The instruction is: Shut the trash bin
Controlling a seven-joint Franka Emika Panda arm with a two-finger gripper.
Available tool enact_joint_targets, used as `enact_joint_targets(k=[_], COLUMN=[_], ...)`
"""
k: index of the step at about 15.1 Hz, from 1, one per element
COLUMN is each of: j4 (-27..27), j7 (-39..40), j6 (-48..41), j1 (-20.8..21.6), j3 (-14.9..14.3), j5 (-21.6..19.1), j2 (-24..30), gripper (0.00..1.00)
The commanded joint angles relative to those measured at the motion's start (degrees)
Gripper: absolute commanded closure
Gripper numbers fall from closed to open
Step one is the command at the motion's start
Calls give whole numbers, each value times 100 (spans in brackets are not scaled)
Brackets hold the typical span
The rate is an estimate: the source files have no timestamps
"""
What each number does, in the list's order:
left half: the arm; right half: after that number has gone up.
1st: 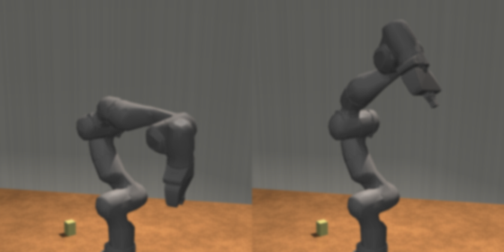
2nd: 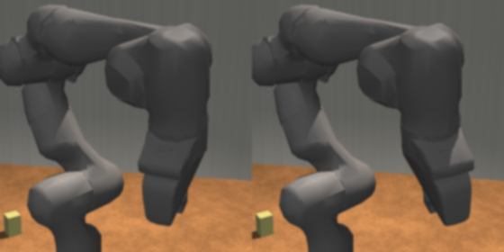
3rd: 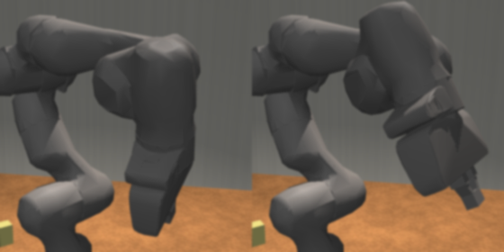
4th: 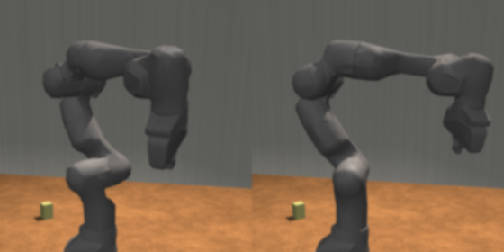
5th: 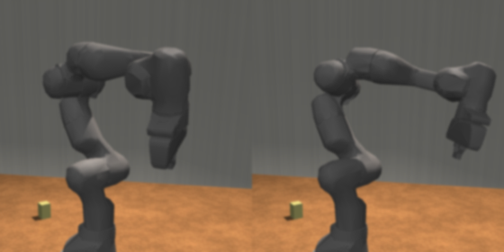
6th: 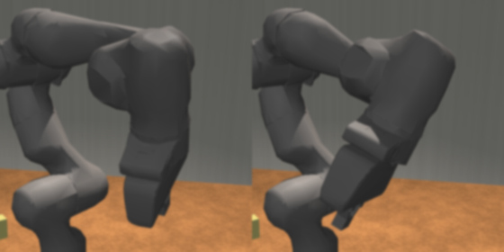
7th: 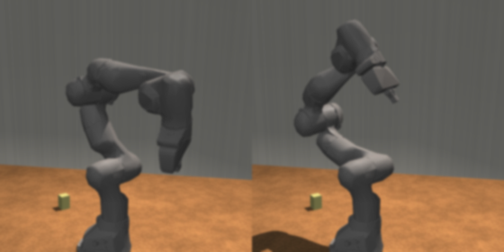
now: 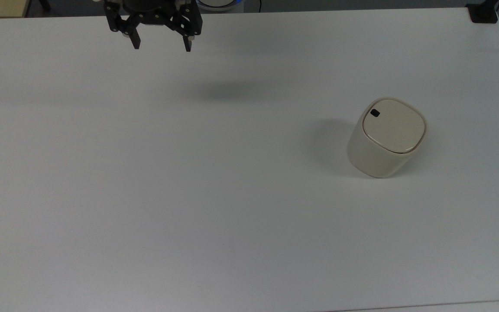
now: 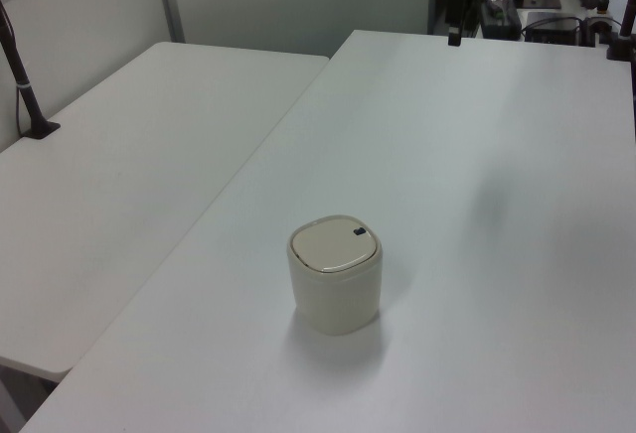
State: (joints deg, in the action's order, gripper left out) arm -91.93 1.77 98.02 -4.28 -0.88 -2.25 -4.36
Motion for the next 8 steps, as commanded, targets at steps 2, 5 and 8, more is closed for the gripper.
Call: enact_joint_targets(k=[2,5,8], j4=[157,149,149], j7=[-133,-133,-133], j6=[-125,-125,-160], j1=[67,76,67], j3=[-175,-175,-175], j5=[76,85,85], j2=[67,67,76], gripper=[0,0,0])
